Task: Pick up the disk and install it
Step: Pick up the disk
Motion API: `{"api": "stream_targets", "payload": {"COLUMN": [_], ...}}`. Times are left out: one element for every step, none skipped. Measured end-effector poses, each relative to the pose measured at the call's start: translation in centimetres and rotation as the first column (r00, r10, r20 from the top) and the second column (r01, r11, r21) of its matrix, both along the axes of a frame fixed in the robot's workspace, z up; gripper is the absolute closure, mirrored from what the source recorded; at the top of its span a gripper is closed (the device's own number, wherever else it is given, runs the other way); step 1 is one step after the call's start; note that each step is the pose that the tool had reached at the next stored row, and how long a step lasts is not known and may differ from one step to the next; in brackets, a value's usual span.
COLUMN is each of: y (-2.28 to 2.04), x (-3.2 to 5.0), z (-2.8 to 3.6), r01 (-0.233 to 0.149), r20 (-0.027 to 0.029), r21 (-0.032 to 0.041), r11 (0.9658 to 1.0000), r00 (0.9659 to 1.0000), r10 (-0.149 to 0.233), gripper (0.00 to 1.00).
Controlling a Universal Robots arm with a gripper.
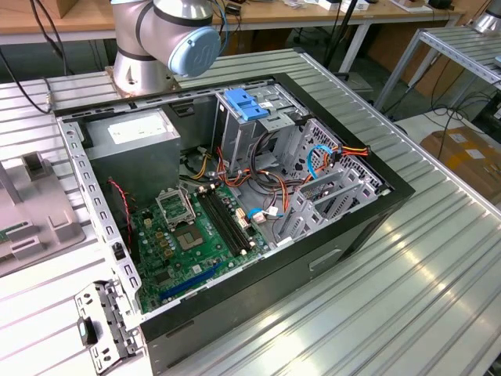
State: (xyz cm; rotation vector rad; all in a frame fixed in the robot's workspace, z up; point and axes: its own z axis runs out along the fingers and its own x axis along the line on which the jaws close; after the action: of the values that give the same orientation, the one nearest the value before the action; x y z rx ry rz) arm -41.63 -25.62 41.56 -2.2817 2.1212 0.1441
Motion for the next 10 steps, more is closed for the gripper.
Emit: {"api": "stream_targets", "payload": {"y": [0.00,0.00,0.00,0.00,0.00,0.00,0.00,0.00,0.00,0.00], "x": [0.00,0.00,0.00,0.00,0.00,0.00,0.00,0.00,0.00,0.00], "z": [0.06,0.14,0.20,0.30,0.37,0.47,0.67,0.79,0.87,1.00], "r01": [0.000,0.000,0.000,0.000,0.000,0.000,0.000,0.000,0.000,0.000], "r20": [0.0000,-0.0001,0.0001,-0.0001,0.0000,0.0000,0.0000,-0.0001,0.0000,-0.0001], "r21": [0.0004,0.0009,0.0013,0.0017,0.0021,0.0025,0.0033,0.0038,0.0042,0.0045], "r11": [1.0000,1.0000,1.0000,1.0000,1.0000,1.0000,1.0000,1.0000,1.0000,1.0000], "r00": [1.0000,1.0000,1.0000,1.0000,1.0000,1.0000,1.0000,1.0000,1.0000,1.0000], "r10": [0.000,0.000,0.000,0.000,0.000,0.000,0.000,0.000,0.000,0.000], "gripper": [0.63,0.63,0.63,0.63,0.63,0.63,0.63,0.63,0.63,0.63]}}
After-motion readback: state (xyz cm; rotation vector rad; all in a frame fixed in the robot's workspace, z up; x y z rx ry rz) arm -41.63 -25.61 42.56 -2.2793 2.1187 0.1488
